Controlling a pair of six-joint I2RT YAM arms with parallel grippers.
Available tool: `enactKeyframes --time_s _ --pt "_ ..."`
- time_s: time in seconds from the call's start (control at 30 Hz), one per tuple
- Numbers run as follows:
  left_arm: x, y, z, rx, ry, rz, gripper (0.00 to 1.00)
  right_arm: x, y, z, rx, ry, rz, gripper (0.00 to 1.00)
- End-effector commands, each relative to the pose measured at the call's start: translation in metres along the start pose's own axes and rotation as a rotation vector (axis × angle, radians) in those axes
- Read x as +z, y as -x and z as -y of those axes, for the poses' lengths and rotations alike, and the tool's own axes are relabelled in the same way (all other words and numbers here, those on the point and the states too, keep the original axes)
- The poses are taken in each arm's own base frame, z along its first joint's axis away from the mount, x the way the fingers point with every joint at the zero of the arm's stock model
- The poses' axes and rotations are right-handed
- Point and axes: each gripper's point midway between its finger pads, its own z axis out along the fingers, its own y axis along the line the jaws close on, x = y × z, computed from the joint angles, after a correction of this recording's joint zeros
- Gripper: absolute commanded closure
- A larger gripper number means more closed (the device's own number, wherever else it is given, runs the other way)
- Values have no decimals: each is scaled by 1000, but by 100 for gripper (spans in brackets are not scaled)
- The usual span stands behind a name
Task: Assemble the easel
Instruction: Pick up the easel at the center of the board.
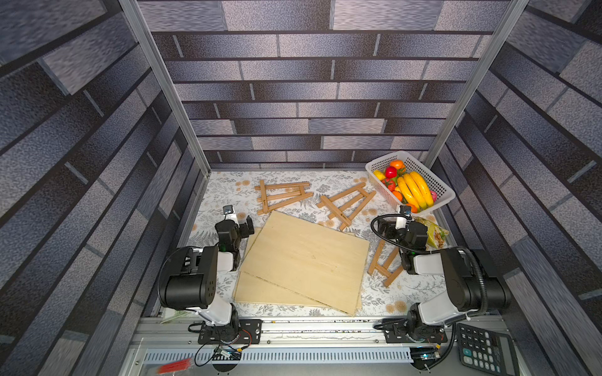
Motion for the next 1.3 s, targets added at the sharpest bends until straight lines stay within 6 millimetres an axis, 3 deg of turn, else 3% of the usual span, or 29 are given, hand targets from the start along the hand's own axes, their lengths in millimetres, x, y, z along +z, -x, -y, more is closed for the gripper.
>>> enactKeyframes --time_s 0.0,0.2,0.33,0.4,0.53,0.63,0.8,0.93,1.1,1.27 --pt "-9 19 -1 8 13 28 0 -9 11 8 20 -45 12 0" --pt "-27 60 -14 -66 129 1 0 -23 45 26 118 -173 -16 0" --pt "-41 87 -11 -142 132 -77 0 -37 68 37 285 -273 -113 0" --pt "-47 98 -5 -199 115 -129 0 -41 79 32 334 -273 -180 0" --pt "-60 109 13 -231 63 -255 0 -46 95 3 427 -149 -330 0" --pt "-69 116 25 -241 11 -337 0 -50 102 -30 570 -13 -458 0" --pt "-75 103 45 -248 -31 -536 0 -60 109 -64 715 88 -603 0" --pt "-73 84 68 -226 -105 -683 0 -66 91 -94 771 141 -769 0" --pt "-51 72 78 -195 -91 -799 0 -55 81 -145 770 232 -881 0" --pt "-6 63 91 -96 -33 -911 0 -38 88 -180 725 280 -921 0"
